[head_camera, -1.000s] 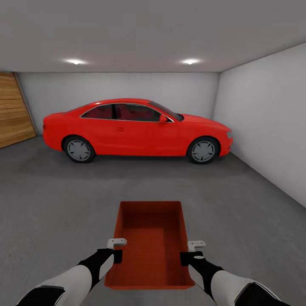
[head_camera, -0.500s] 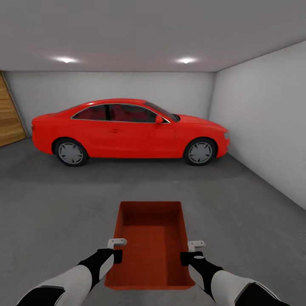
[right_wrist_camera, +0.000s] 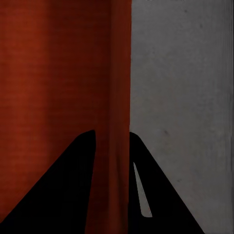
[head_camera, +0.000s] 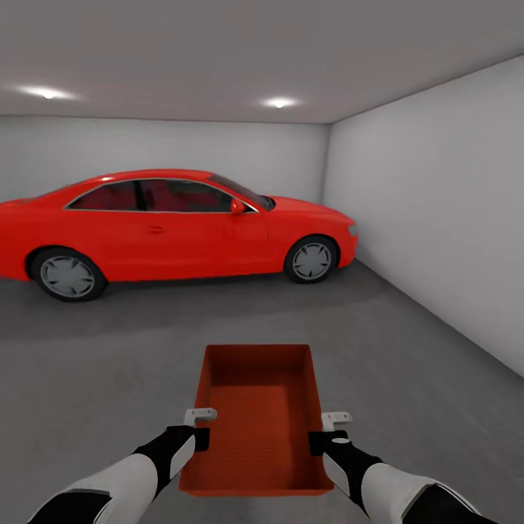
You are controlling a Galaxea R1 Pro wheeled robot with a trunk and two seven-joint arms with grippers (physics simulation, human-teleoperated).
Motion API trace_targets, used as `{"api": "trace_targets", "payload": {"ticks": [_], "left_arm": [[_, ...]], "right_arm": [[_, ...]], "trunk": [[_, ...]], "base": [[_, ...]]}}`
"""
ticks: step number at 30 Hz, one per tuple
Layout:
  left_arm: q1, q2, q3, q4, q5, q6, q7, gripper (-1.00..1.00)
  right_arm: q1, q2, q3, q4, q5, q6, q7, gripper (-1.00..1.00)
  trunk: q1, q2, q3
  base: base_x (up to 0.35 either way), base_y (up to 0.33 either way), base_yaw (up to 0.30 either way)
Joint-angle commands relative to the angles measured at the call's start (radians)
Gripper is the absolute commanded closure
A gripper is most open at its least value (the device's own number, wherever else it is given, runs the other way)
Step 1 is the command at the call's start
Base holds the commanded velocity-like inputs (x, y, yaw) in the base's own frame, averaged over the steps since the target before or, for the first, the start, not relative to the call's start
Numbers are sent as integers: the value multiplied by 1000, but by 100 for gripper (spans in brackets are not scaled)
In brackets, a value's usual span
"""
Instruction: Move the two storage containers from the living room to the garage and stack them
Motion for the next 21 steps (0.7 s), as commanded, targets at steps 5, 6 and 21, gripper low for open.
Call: {"api": "trace_targets", "payload": {"ticks": [5,6,21], "left_arm": [[0,0,5,-6,-4,-1,6,100],[0,0,5,-6,-4,-1,6,100],[0,0,6,-6,-4,-1,6,100]], "right_arm": [[0,6,18,3,-24,-1,2,100],[0,6,18,3,-24,0,2,100],[0,6,18,3,-24,-1,2,100]], "trunk": [[1,-2,-1],[1,-2,-1],[1,-2,-1]], "base": [[320,0,-289],[320,0,-289],[320,0,-289]]}}
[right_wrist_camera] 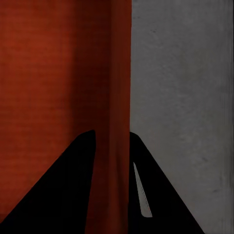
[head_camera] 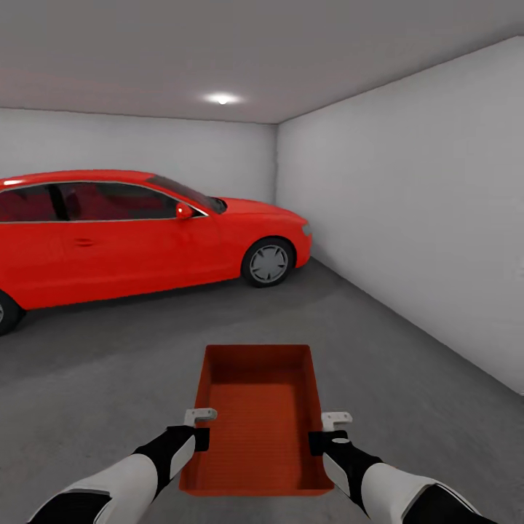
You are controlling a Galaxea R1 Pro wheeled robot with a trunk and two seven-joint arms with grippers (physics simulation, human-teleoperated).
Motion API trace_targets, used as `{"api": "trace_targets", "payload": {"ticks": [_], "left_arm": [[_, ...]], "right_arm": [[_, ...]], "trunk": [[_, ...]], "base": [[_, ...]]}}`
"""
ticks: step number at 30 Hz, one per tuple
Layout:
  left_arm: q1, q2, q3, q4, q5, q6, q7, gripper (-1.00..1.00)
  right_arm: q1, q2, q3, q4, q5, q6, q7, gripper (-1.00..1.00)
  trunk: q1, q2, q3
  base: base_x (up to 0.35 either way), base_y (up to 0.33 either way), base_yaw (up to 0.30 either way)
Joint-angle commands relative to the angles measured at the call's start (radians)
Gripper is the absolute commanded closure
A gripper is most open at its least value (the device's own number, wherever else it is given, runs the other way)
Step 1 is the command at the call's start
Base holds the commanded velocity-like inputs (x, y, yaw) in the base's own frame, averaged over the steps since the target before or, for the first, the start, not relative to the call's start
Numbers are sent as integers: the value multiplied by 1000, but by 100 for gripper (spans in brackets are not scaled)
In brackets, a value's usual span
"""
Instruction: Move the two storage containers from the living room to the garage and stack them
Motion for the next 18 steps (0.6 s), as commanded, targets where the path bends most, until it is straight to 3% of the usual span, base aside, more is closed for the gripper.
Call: {"api": "trace_targets", "payload": {"ticks": [1,18], "left_arm": [[-1,0,6,-6,-5,0,6,100],[-1,0,6,-6,-5,0,6,100]], "right_arm": [[0,6,17,3,-24,0,2,100],[0,6,18,3,-24,1,2,100]], "trunk": [[1,-2,-1],[1,-2,-1]], "base": [[320,0,-289],[320,0,-289]]}}
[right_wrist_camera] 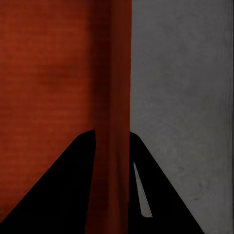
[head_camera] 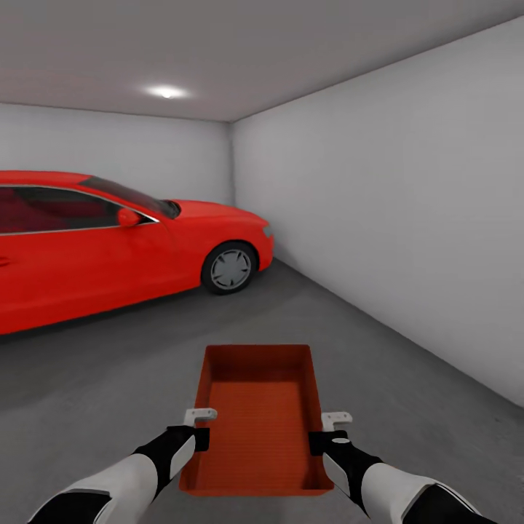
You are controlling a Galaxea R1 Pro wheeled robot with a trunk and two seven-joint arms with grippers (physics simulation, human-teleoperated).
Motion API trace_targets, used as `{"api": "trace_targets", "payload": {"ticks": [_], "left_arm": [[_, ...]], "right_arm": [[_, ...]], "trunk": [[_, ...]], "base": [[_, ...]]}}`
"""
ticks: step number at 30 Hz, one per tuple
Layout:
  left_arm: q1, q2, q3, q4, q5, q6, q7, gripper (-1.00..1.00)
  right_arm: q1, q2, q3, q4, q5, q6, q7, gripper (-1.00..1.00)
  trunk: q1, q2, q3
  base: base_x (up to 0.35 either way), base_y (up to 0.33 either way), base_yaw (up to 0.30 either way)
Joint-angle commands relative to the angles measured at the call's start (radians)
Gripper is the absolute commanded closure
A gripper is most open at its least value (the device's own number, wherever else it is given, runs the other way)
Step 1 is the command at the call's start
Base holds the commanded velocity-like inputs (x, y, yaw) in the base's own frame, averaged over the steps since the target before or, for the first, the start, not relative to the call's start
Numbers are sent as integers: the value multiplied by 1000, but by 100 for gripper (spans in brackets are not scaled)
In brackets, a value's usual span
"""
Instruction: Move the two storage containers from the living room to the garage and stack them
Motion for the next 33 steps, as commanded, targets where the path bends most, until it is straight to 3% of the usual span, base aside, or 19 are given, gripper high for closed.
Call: {"api": "trace_targets", "payload": {"ticks": [1,33], "left_arm": [[0,0,6,-6,-4,-1,6,100],[0,0,6,-6,-4,-1,6,100]], "right_arm": [[0,6,18,3,-24,1,2,100],[0,6,18,3,-24,0,2,100]], "trunk": [[1,-2,-1],[1,-2,-1]], "base": [[320,0,-289],[320,0,-289]]}}
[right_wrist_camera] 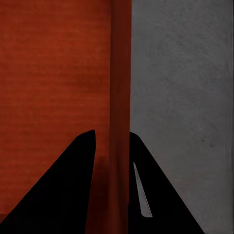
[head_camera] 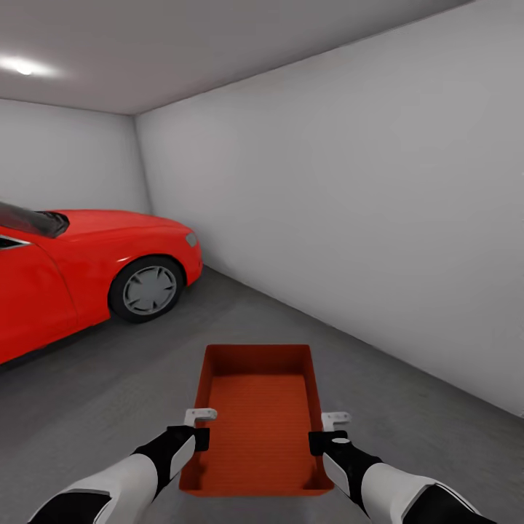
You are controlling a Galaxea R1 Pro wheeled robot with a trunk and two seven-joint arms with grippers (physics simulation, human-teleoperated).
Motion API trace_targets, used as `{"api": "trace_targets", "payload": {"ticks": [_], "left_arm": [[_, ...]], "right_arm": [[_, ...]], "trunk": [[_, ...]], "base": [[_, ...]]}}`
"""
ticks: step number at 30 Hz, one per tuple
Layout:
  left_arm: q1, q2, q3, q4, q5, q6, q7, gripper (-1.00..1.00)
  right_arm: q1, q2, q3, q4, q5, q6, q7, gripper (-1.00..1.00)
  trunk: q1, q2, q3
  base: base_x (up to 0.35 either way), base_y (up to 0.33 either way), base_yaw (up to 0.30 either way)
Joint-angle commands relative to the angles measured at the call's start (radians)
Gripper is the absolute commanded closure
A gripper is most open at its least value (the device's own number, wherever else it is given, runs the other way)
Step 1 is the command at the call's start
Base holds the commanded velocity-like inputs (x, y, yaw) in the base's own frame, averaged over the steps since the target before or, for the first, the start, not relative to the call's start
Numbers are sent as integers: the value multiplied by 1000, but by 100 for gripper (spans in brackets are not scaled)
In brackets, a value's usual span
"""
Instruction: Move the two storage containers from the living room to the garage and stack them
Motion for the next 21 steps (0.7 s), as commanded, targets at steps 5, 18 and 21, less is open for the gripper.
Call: {"api": "trace_targets", "payload": {"ticks": [5,18,21], "left_arm": [[0,0,6,-6,-4,-1,6,100],[-1,0,6,-6,-4,-1,6,100],[-1,0,6,-6,-4,-1,6,100]], "right_arm": [[0,6,18,3,-24,1,2,100],[0,6,18,3,-24,1,2,100],[0,6,18,3,-24,1,2,100]], "trunk": [[1,-2,-1],[1,-2,-1],[1,-2,-1]], "base": [[320,0,-289],[320,0,-289],[320,0,-289]]}}
